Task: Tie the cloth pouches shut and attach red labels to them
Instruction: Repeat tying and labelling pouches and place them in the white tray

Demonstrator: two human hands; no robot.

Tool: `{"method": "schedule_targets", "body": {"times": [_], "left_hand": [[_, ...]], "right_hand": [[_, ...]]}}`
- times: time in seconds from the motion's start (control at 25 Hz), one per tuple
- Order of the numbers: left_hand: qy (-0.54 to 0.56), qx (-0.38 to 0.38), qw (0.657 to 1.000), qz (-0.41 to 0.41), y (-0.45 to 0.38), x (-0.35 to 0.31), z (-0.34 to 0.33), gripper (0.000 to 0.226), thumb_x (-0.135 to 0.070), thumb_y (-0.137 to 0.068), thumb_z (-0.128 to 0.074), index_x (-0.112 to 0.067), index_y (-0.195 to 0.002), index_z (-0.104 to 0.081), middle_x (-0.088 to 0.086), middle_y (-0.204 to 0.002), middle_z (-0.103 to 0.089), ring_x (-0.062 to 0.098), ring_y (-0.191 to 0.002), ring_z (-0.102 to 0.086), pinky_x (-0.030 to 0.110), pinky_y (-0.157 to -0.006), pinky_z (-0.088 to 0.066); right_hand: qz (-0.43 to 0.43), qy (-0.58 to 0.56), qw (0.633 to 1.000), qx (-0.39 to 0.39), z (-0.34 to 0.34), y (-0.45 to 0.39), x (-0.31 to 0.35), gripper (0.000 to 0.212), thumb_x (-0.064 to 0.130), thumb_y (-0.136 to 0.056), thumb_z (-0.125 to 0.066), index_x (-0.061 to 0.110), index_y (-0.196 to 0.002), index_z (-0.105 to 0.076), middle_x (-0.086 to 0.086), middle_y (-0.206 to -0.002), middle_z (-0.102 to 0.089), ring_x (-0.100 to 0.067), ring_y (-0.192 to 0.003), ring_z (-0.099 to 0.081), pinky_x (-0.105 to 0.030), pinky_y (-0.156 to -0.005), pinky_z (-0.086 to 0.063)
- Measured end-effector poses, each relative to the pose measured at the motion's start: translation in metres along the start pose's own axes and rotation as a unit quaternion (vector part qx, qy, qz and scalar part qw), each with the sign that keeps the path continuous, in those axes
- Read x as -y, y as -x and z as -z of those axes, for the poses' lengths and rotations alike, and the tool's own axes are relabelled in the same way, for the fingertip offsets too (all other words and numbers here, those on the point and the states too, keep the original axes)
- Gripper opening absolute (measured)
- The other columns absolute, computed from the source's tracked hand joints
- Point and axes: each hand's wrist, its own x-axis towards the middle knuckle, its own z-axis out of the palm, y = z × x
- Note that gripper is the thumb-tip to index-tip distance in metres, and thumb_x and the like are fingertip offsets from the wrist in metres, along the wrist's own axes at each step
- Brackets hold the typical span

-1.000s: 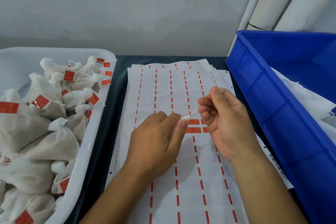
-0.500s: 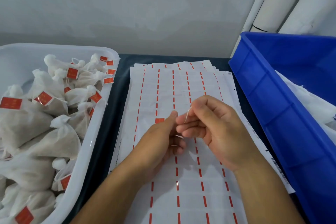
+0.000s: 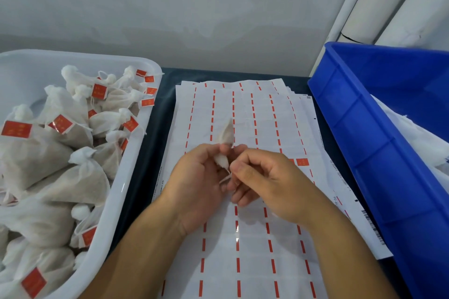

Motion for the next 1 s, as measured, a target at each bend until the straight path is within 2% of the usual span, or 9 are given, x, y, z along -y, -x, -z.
{"method": "schedule_targets", "body": {"times": [0.16,0.28,0.36,0.44,0.52,0.64,0.76,0.88,1.0], "left_hand": [[-0.059,0.002,0.996,-0.062,-0.002,0.0,0.009,0.04,-0.026,-0.101,-0.03,-0.017,-0.065,-0.044,0.016,-0.099,-0.065,0.029,-0.095,-0.064,0.051,-0.106,-0.048],[-0.174,-0.009,0.981,-0.088,0.0,0.002,0.014,0.05,-0.033,-0.103,-0.028,-0.021,-0.059,-0.046,0.008,-0.1,-0.076,0.021,-0.101,-0.07,0.045,-0.101,-0.05],[-0.265,-0.07,0.959,-0.075,-0.001,0.003,0.014,0.047,-0.047,-0.099,-0.035,-0.026,-0.062,-0.053,-0.005,-0.102,-0.076,0.019,-0.104,-0.069,0.043,-0.099,-0.052],[-0.358,-0.108,0.926,-0.052,0.0,0.004,0.015,0.037,-0.057,-0.092,-0.04,-0.03,-0.08,-0.062,-0.011,-0.102,-0.073,0.015,-0.099,-0.067,0.036,-0.091,-0.054],[-0.461,-0.098,0.879,-0.075,0.0,0.005,0.017,0.03,-0.056,-0.092,-0.045,-0.032,-0.093,-0.062,-0.007,-0.099,-0.069,0.014,-0.089,-0.065,0.033,-0.08,-0.055],[-0.596,-0.075,0.778,-0.183,0.0,0.01,0.019,0.028,-0.055,-0.091,-0.054,-0.03,-0.081,-0.057,-0.006,-0.084,-0.057,0.008,-0.074,-0.056,0.021,-0.058,-0.047],[-0.673,-0.07,0.696,-0.24,-0.004,0.019,0.017,0.036,-0.056,-0.094,-0.042,-0.029,-0.073,-0.054,-0.012,-0.083,-0.049,-0.002,-0.084,-0.048,0.02,-0.061,-0.04],[-0.695,-0.052,0.673,-0.249,-0.005,0.02,0.02,0.045,-0.059,-0.097,-0.025,-0.033,-0.087,-0.06,-0.014,-0.093,-0.053,0.002,-0.09,-0.051,0.029,-0.076,-0.051],[-0.665,-0.006,0.701,-0.259,-0.004,0.02,0.022,0.046,-0.049,-0.098,-0.023,-0.036,-0.103,-0.067,-0.014,-0.116,-0.06,0.002,-0.108,-0.052,0.028,-0.091,-0.05]], "right_hand": [[-0.042,-0.085,0.993,-0.074,0.009,-0.001,-0.002,0.024,0.036,-0.099,-0.063,0.022,-0.085,-0.077,-0.006,-0.086,-0.077,-0.018,-0.073,-0.074,-0.021,-0.066,-0.058],[-0.04,-0.204,0.975,-0.077,0.012,-0.001,-0.001,0.017,0.035,-0.086,-0.073,0.02,-0.088,-0.081,-0.008,-0.092,-0.078,-0.011,-0.071,-0.071,-0.017,-0.062,-0.055],[-0.014,-0.21,0.974,-0.085,0.012,-0.002,-0.001,0.007,0.021,-0.091,-0.074,0.021,-0.092,-0.081,-0.009,-0.095,-0.079,-0.011,-0.07,-0.071,-0.017,-0.062,-0.055],[0.027,-0.16,0.981,-0.104,0.01,-0.002,-0.002,0.015,0.009,-0.094,-0.071,0.022,-0.095,-0.079,-0.008,-0.094,-0.079,-0.013,-0.069,-0.072,-0.019,-0.062,-0.056],[0.075,-0.092,0.986,-0.116,0.009,-0.001,-0.002,0.015,0.008,-0.094,-0.071,0.022,-0.096,-0.076,-0.005,-0.091,-0.079,-0.015,-0.069,-0.073,-0.021,-0.061,-0.057],[0.128,0.009,0.984,-0.125,0.006,0.001,-0.002,0.013,0.017,-0.095,-0.074,0.027,-0.102,-0.07,0.007,-0.092,-0.078,-0.016,-0.076,-0.074,-0.021,-0.064,-0.057],[0.163,0.139,0.966,-0.147,0.005,0.0,-0.005,0.014,0.026,-0.095,-0.073,0.036,-0.103,-0.066,0.023,-0.098,-0.073,-0.007,-0.095,-0.07,-0.016,-0.073,-0.053],[0.166,0.2,0.954,-0.148,0.005,-0.002,-0.008,0.019,0.033,-0.095,-0.072,0.048,-0.104,-0.065,0.034,-0.104,-0.064,-0.007,-0.109,-0.065,-0.024,-0.086,-0.056],[0.171,0.173,0.96,-0.142,0.006,-0.003,-0.011,0.021,0.029,-0.094,-0.074,0.047,-0.104,-0.069,0.033,-0.106,-0.066,-0.004,-0.112,-0.064,-0.026,-0.09,-0.056]]}}
